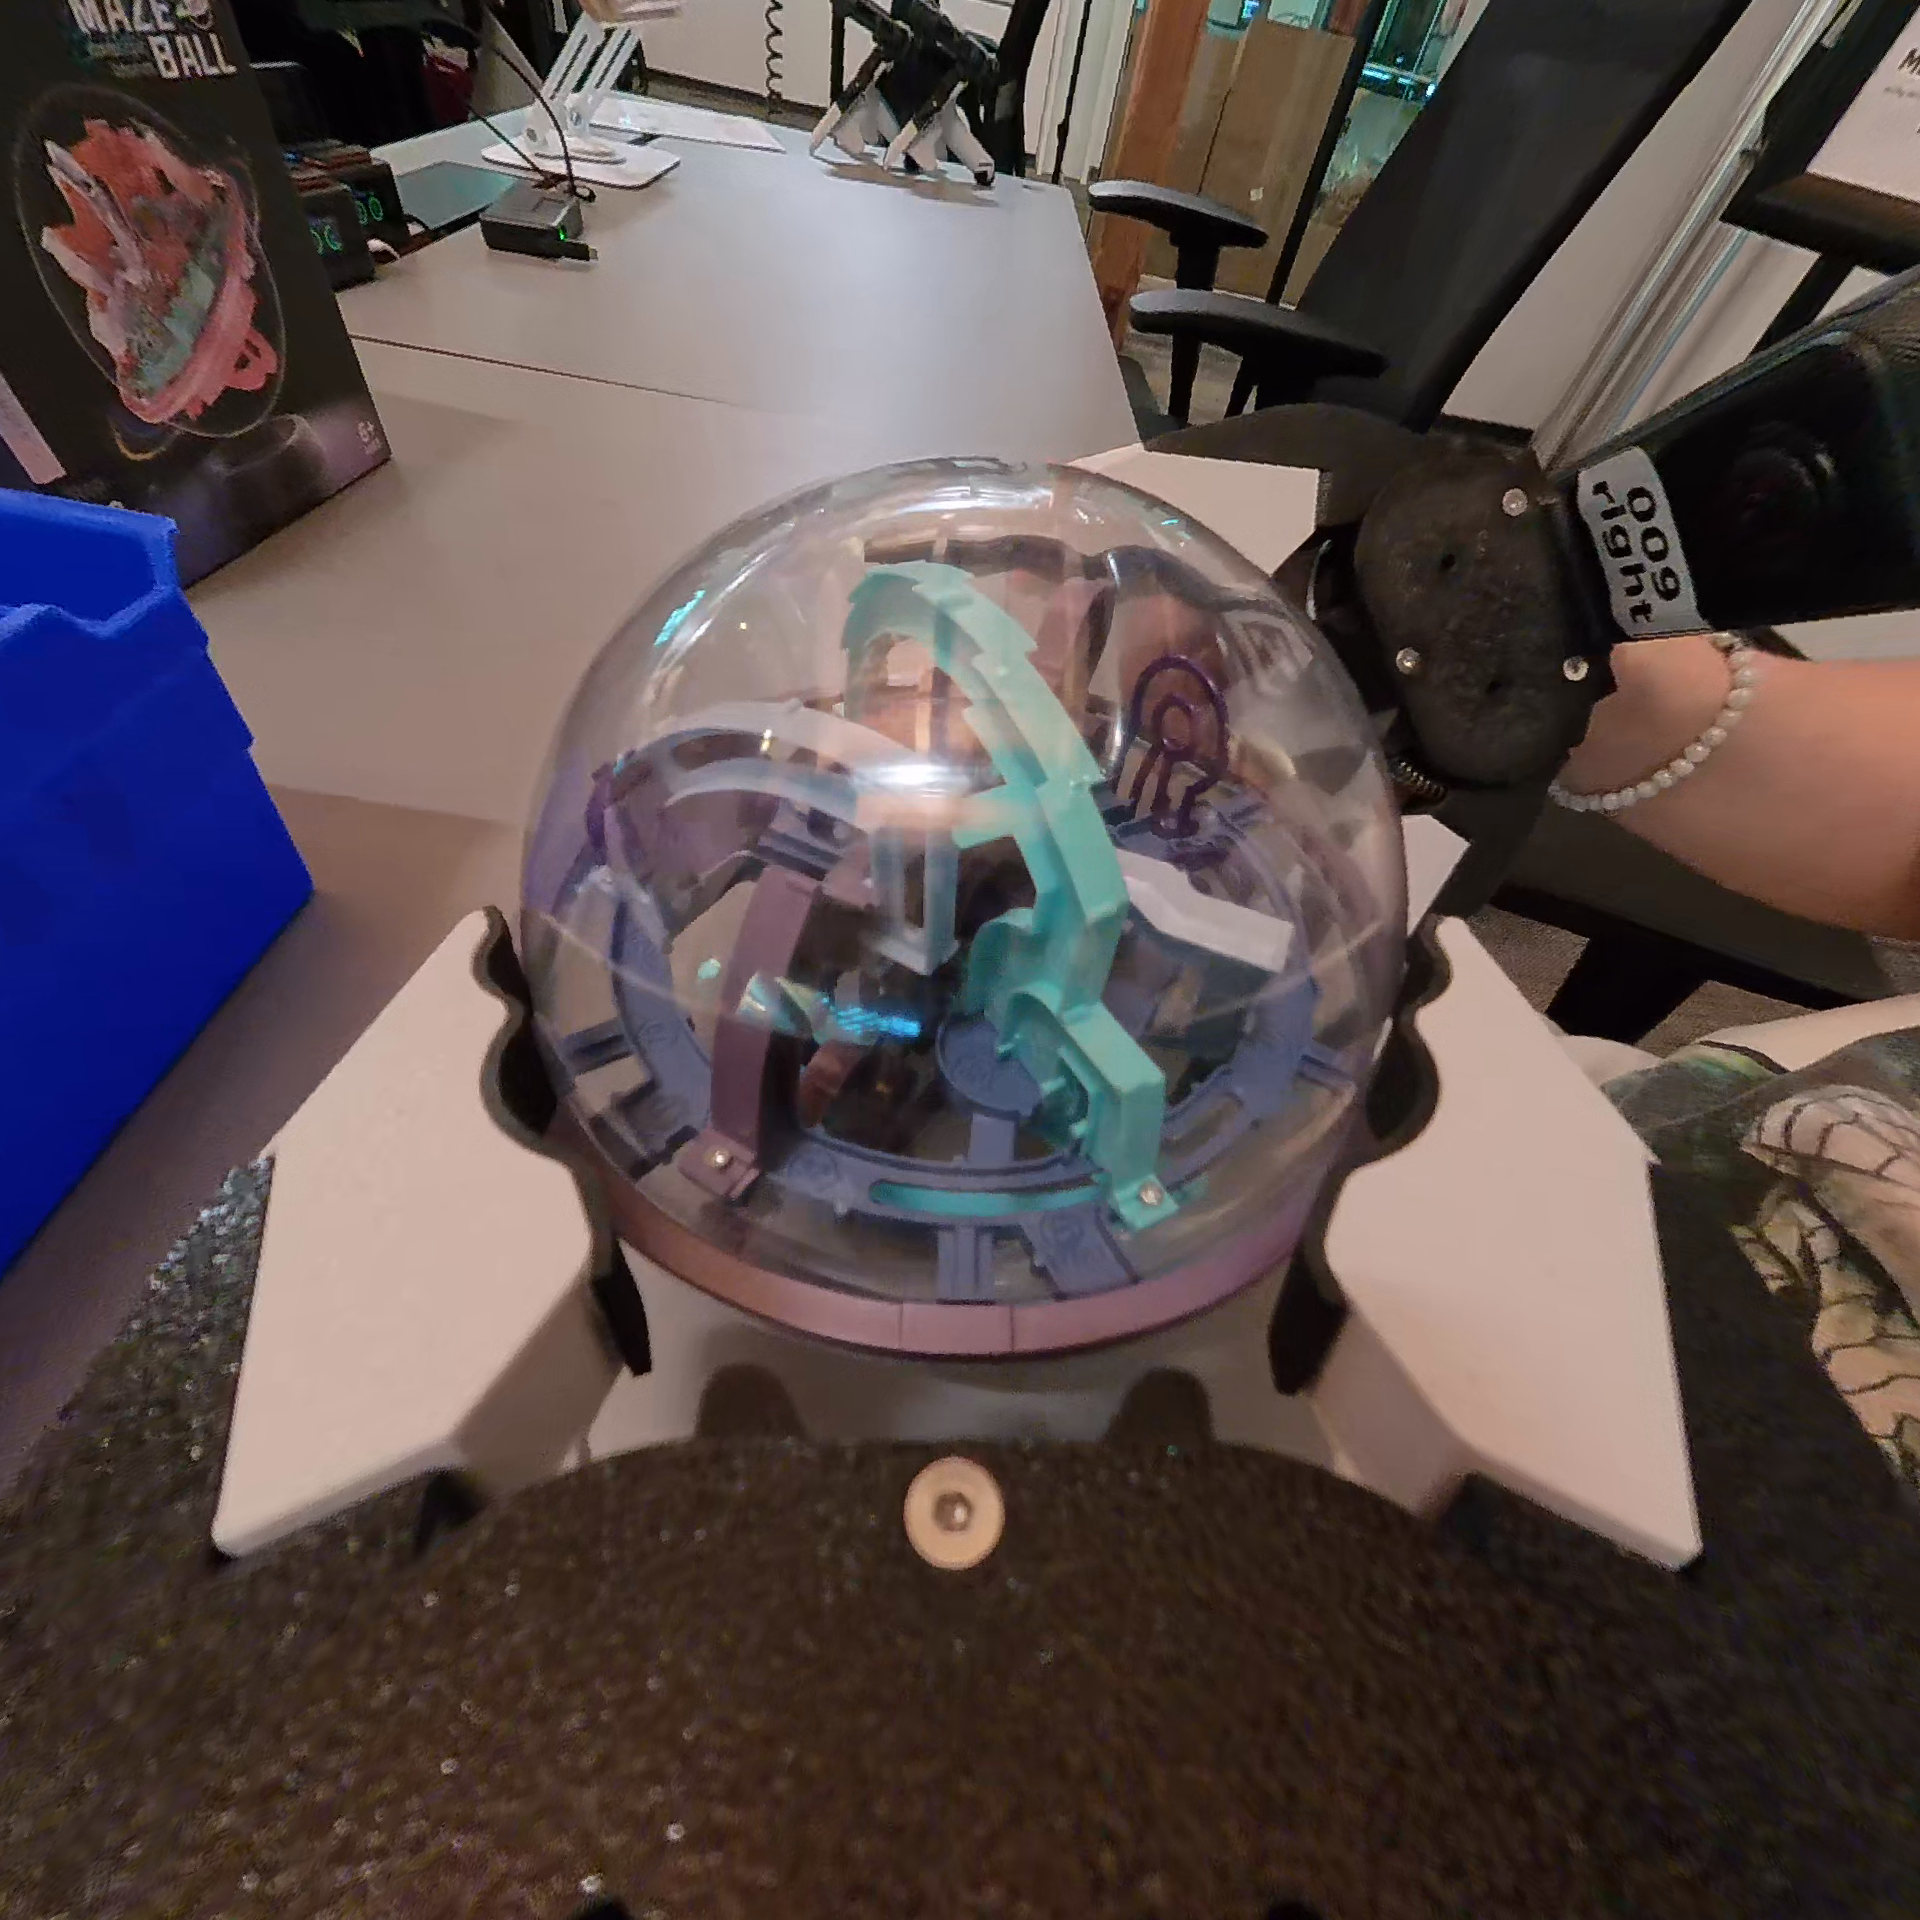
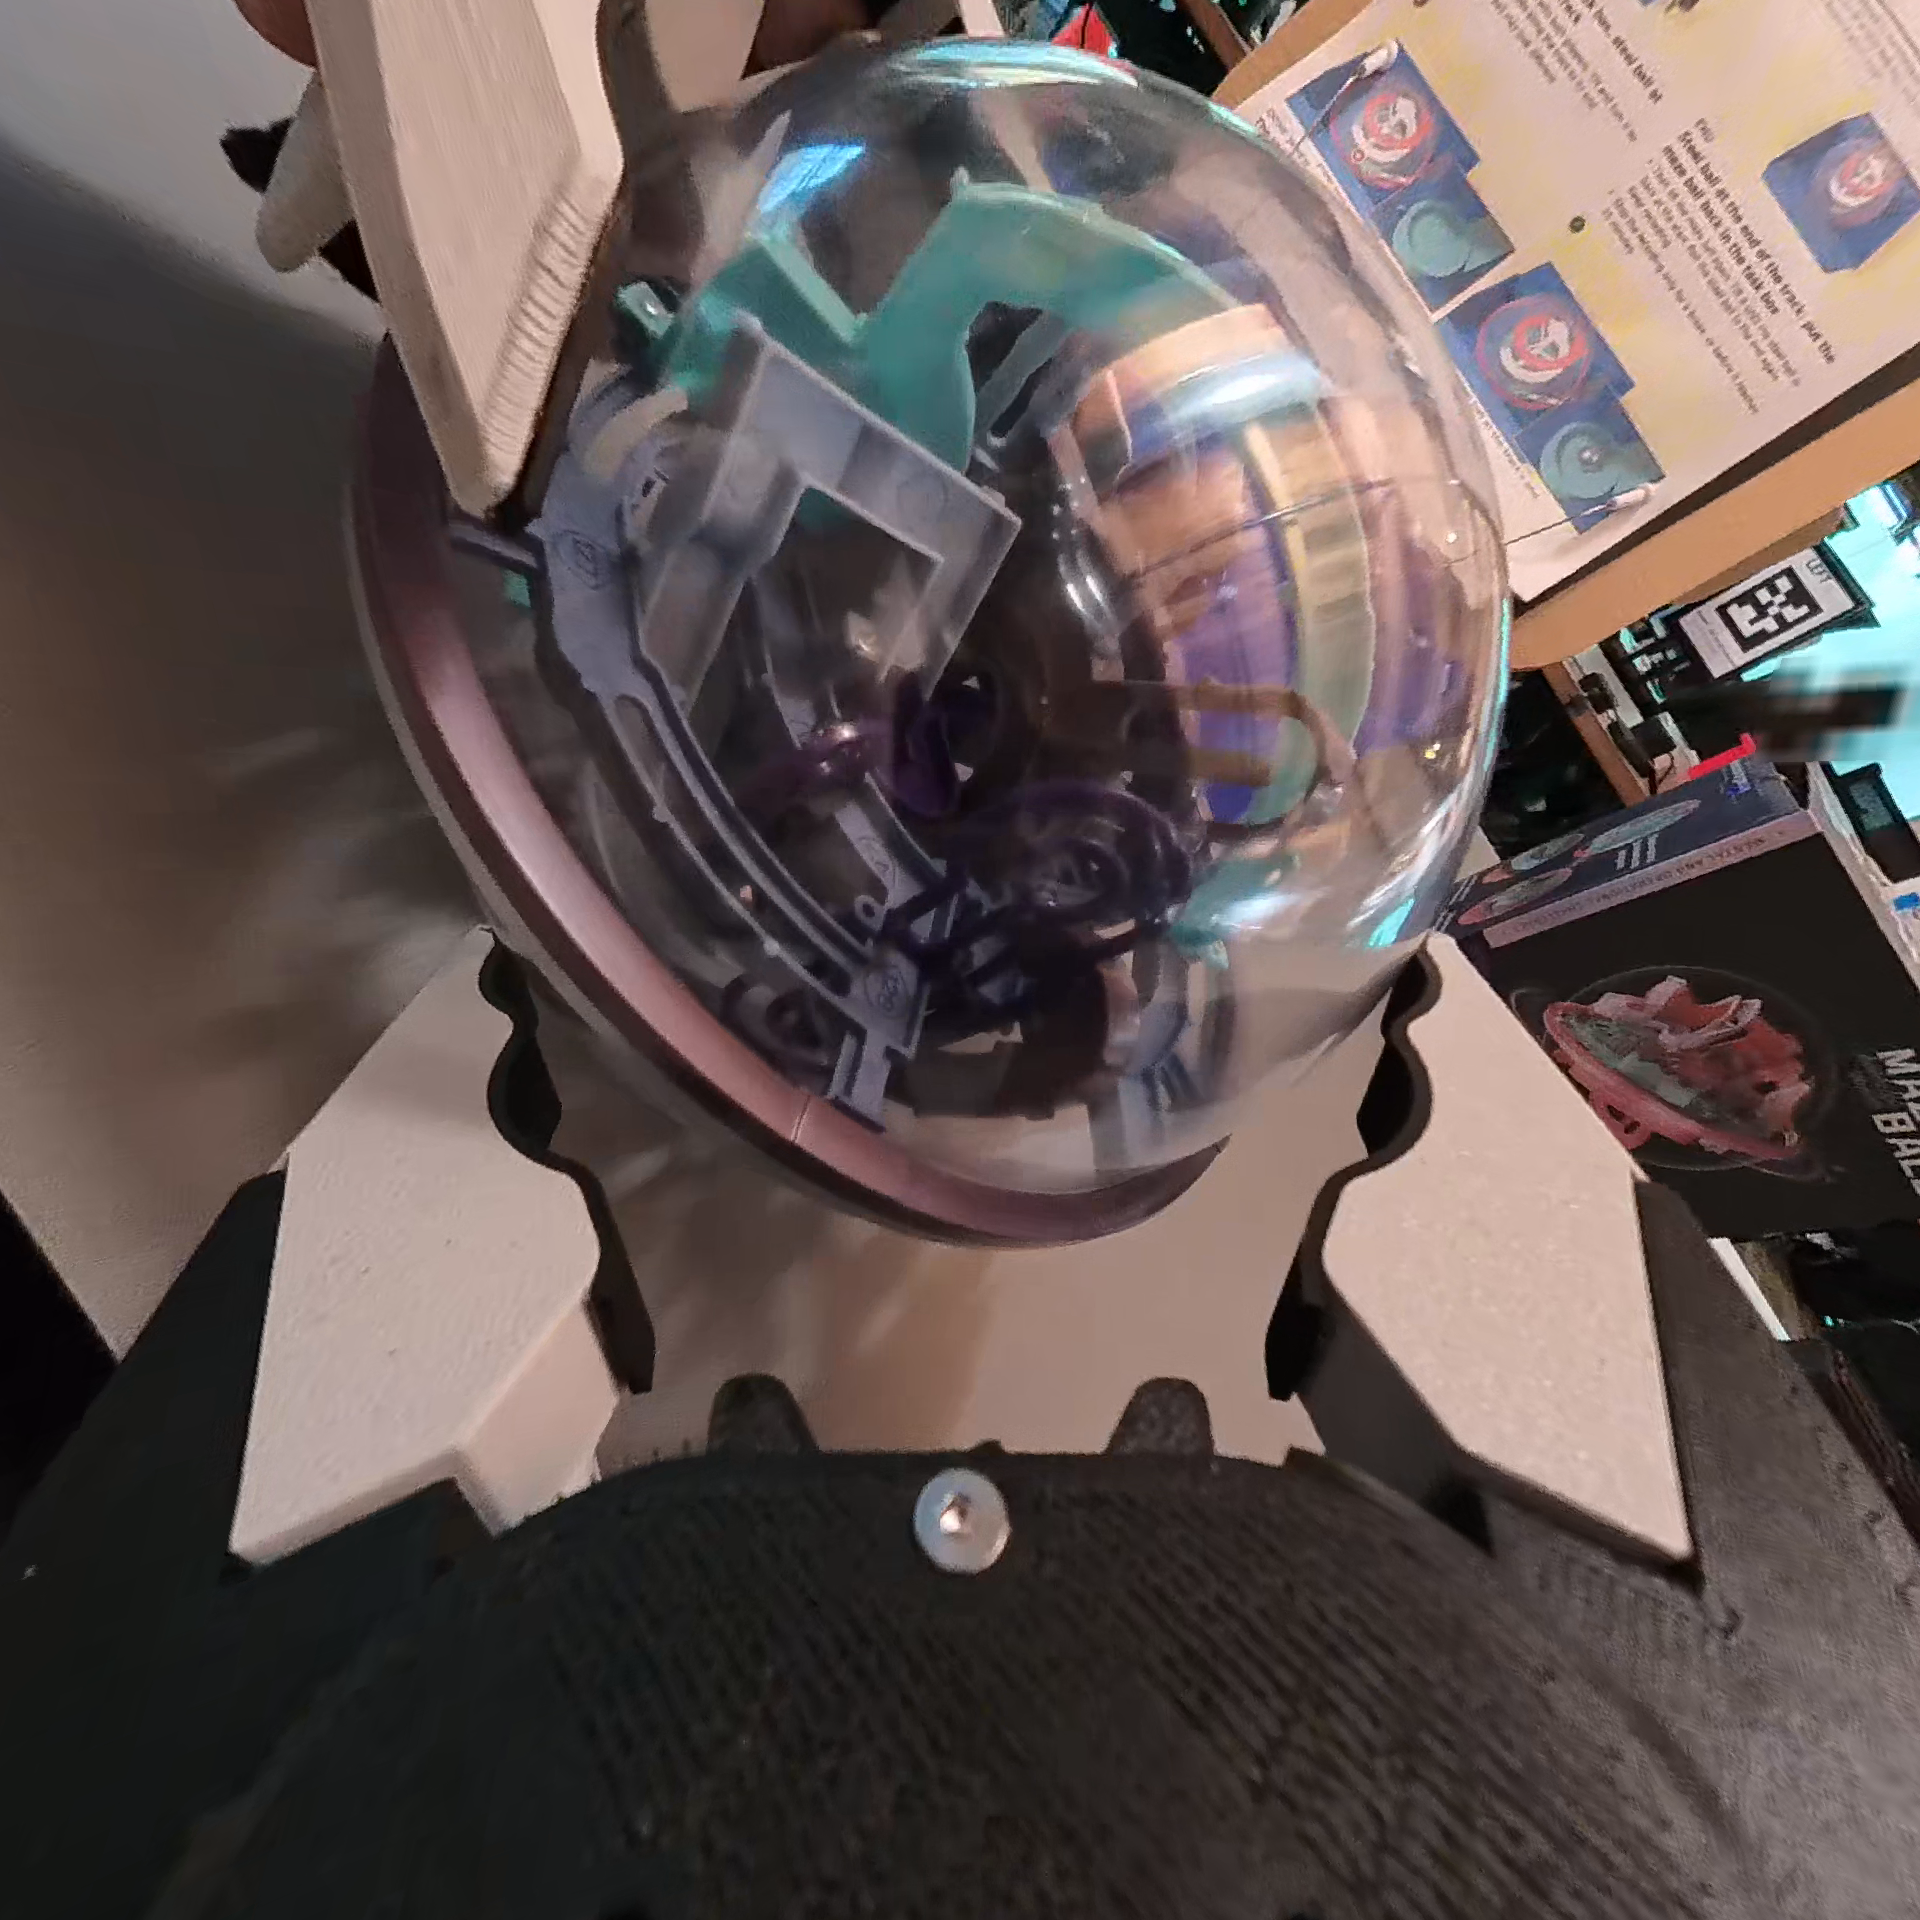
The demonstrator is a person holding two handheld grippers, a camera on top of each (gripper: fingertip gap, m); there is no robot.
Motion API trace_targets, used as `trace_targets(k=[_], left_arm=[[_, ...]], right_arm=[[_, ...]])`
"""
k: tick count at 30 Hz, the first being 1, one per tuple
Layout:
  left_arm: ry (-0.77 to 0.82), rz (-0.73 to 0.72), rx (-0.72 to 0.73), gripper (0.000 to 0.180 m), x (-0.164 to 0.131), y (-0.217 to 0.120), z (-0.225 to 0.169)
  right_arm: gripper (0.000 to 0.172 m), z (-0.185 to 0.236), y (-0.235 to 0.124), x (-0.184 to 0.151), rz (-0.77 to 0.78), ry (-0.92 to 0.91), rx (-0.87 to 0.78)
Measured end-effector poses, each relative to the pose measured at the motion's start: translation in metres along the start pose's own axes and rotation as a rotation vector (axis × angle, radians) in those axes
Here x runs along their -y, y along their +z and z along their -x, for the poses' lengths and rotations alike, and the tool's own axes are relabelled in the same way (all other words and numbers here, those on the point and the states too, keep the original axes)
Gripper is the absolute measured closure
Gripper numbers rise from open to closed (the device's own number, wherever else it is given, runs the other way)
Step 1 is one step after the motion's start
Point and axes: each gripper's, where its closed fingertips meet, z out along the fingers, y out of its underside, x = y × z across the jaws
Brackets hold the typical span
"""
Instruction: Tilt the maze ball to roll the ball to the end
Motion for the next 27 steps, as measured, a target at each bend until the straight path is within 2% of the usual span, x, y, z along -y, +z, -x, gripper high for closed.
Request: trace_targets(k=[6, 16, 23, 27], left_arm=[[0.004, -0.025, 0.035, 0.023, 0.002, 0.003, 0.003], [0.11, -0.083, 0.161, 0.023, 0.011, -0.001, 0.014], [-0.055, -0.123, 0.203, 0.023, 0.012, -0.004, 0.029], [-0.212, -0.054, 0.152, 0.023, -0.002, -0.002, 0.032]], right_arm=[[0.018, -0.001, 0.0, -0.006, 0.035, 0.057, -0.03], [0.025, -0.006, 0.001, -0.011, 0.036, 0.128, -0.067], [0.03, -0.013, 0.003, -0.01, 0.021, 0.138, -0.092], [0.031, -0.014, 0.007, -0.007, 0.01, 0.144, -0.082]])
